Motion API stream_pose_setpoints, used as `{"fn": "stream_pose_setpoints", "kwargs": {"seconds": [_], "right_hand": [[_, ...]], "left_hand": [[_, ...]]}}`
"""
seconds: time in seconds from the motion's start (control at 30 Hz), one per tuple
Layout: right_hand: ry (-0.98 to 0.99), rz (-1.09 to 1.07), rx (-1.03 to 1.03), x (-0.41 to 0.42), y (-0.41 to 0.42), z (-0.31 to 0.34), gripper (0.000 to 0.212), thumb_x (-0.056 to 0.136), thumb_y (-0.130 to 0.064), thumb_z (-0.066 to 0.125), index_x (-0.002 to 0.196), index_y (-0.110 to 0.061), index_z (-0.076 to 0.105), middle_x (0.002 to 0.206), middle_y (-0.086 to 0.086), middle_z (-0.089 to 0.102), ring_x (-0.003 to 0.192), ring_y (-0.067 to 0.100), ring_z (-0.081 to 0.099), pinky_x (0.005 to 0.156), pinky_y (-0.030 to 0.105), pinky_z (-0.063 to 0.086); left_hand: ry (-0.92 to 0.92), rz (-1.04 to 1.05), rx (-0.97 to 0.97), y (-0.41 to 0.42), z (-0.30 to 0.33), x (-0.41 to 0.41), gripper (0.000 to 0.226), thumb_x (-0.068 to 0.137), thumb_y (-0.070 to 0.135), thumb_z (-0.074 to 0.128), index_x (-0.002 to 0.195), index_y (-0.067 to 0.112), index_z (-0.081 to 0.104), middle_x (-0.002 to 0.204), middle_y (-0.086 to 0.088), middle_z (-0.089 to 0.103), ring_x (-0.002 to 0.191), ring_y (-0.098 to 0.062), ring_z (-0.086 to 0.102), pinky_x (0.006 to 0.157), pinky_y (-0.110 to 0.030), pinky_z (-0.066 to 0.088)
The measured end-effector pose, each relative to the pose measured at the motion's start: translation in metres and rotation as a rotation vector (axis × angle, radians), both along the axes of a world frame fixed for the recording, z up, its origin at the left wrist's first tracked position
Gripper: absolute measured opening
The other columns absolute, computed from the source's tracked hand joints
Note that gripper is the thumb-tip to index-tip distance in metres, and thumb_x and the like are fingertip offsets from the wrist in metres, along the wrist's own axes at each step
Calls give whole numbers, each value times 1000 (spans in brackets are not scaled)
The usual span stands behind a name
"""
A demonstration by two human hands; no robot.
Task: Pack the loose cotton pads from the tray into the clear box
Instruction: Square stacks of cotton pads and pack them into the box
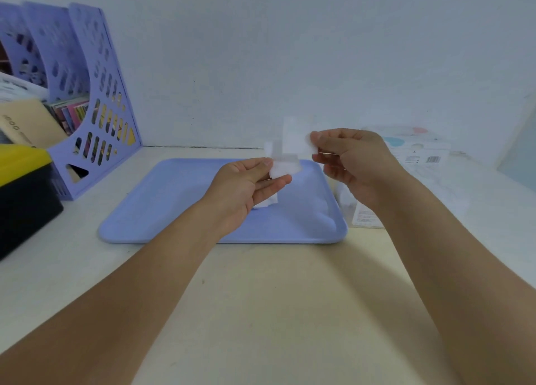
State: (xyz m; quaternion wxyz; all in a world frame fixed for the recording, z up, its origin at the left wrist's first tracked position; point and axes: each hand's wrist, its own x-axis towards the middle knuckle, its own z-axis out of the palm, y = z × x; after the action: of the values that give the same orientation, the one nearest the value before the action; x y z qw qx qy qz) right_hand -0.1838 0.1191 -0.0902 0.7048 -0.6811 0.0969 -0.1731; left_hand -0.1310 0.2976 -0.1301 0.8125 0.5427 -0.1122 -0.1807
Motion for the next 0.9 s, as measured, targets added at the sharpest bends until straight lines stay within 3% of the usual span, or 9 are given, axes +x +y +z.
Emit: {"fn": "stream_pose_setpoints", "kwargs": {"seconds": [0.07,0.17,0.33,0.7,0.9], "right_hand": [[-5,84,97,-1,2,1,6,87,-17,77,89,-11,74,70,-5,68,61,7,62,51,17,45],[38,66,-17,3,6,-6,11,84,-18,81,87,-9,75,62,-7,65,53,4,56,48,18,41],[66,27,-91,7,6,-14,16,84,-14,81,91,-1,76,63,-1,63,50,4,52,47,19,39],[77,21,-156,10,4,-17,16,84,-15,81,91,-2,76,70,2,68,52,3,57,50,18,44],[82,8,-184,11,5,-19,14,83,-18,82,87,-6,76,67,-2,69,54,2,60,53,18,47]], "left_hand": [[0,-9,0,0,0,0,21,102,10,55,114,-3,67,110,-14,76,96,-24,75,80,-21,60],[-7,-24,8,0,1,-1,23,100,9,58,117,-2,68,111,-13,76,98,-24,75,79,-21,60],[-16,-48,17,0,2,-1,24,102,9,55,118,-3,68,110,-14,76,96,-24,75,73,-19,59],[-33,-74,24,1,2,-1,26,103,8,52,121,-2,67,112,-14,75,100,-24,74,76,-20,59],[-30,-79,16,0,3,-3,23,103,10,51,113,1,70,110,-15,76,99,-25,75,76,-22,60]]}}
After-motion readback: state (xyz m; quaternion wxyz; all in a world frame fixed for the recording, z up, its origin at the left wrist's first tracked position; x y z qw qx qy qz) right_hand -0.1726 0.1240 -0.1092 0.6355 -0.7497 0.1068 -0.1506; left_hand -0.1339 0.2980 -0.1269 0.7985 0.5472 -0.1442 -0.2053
